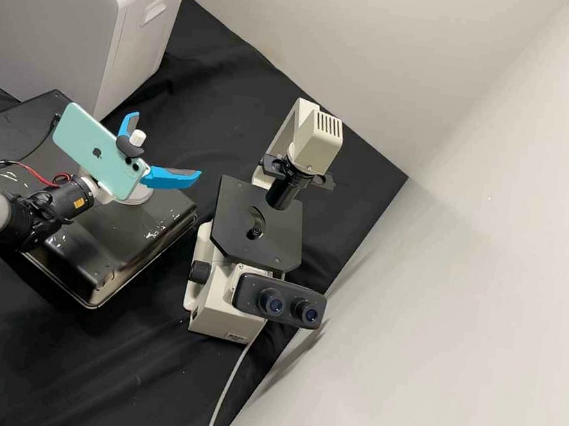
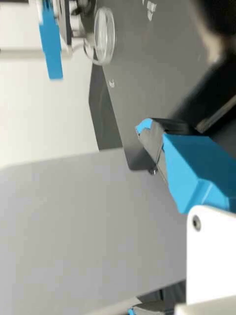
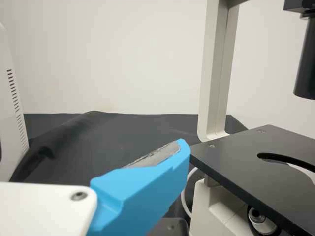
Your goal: Place the petri dish on the microscope
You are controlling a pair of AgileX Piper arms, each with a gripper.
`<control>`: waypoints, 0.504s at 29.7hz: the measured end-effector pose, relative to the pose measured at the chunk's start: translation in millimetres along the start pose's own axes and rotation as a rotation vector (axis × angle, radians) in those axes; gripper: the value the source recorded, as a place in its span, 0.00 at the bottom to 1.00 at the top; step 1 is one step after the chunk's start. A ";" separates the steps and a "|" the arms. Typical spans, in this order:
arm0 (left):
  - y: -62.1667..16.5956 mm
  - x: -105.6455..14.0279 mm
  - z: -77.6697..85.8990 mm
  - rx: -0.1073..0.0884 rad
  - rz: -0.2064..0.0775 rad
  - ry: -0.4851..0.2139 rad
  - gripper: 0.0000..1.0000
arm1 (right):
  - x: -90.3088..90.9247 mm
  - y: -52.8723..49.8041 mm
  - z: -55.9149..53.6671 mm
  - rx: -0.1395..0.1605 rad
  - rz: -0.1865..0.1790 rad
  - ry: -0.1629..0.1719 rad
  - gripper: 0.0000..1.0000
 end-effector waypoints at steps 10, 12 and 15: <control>-5.3 -9.8 19.3 -0.024 -0.019 -0.062 1.00 | 0.0 0.0 0.0 0.000 0.000 0.000 1.00; -6.6 -11.3 22.0 -0.024 -0.028 -0.064 1.00 | 0.0 0.0 0.0 0.000 0.000 0.000 1.00; -9.2 -13.5 27.2 -0.009 -0.044 -0.083 1.00 | 0.0 0.0 0.0 0.000 0.000 0.000 1.00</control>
